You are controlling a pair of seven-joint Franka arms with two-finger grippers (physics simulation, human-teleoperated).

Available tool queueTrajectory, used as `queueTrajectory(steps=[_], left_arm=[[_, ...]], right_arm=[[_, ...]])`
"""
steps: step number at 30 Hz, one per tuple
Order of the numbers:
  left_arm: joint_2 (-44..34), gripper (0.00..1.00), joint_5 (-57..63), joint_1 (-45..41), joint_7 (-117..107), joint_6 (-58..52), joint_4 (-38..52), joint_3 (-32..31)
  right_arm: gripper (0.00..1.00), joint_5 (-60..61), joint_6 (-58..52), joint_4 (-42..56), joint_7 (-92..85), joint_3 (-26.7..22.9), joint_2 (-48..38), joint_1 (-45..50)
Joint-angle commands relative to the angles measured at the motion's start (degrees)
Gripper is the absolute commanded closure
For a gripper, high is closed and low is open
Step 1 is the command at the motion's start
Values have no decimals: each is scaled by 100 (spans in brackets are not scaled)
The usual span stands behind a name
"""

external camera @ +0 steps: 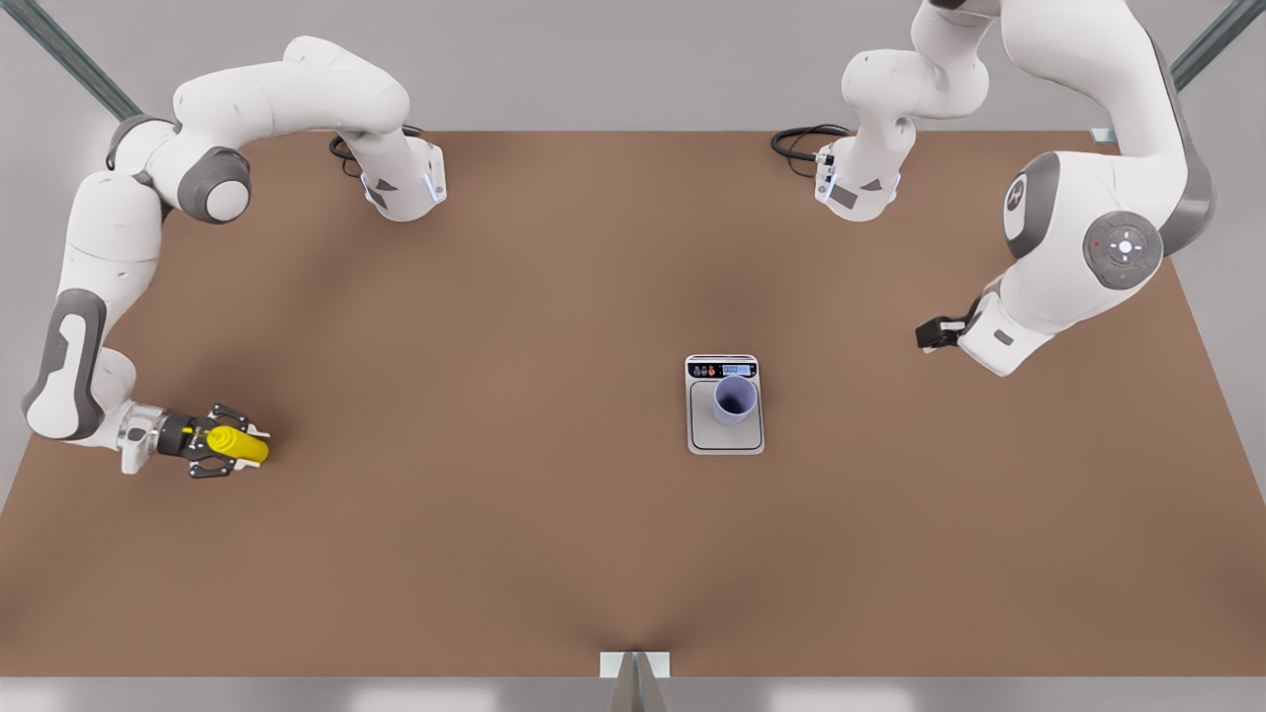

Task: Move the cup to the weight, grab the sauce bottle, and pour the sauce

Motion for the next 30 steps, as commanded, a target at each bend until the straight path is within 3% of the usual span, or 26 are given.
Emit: queueTrajectory(steps=[1, 30], left_arm=[[0, 0, 56, 3, 0, 1, 0, 0], [0, 0, 65, 3, -9, -8, 0, 9]], right_arm=[[51, -4, 0, 0, 52, -9, -12, 10], [51, -1630, 615, 79, 2794, 26, -2095, 2506]])
